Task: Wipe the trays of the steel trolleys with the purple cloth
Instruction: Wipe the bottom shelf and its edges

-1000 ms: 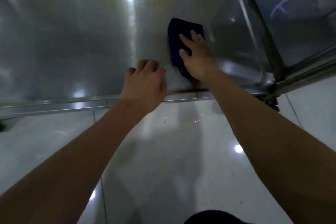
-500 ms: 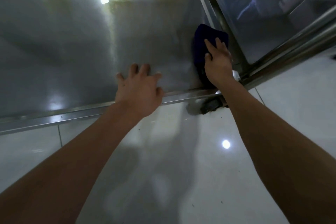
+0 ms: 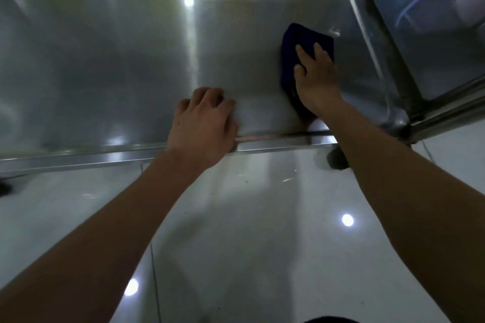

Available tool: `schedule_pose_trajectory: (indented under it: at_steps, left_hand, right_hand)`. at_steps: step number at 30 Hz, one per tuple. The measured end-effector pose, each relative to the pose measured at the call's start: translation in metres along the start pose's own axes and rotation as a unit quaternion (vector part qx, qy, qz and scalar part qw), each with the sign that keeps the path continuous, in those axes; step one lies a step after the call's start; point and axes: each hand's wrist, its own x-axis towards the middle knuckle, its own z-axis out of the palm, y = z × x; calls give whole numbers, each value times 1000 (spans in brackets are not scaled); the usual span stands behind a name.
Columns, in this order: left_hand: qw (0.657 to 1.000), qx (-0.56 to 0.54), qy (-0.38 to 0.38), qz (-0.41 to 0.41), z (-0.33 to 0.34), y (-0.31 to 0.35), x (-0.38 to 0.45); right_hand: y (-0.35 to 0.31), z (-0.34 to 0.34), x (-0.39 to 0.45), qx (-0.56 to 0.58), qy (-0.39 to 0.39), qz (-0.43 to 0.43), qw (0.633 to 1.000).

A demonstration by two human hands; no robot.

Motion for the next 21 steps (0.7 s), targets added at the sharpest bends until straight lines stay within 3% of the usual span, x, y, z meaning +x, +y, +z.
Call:
schedule_pose_trajectory:
  at_steps: [15, 21]
  left_hand:
    - [989, 32, 26, -141, -53, -133, -66]
    - [988, 35, 32, -146, -59, -151, -81]
  right_hand:
    - [-224, 73, -16, -20, -71, -152, 986]
    - [-267, 88, -20, -17, -93, -211, 973]
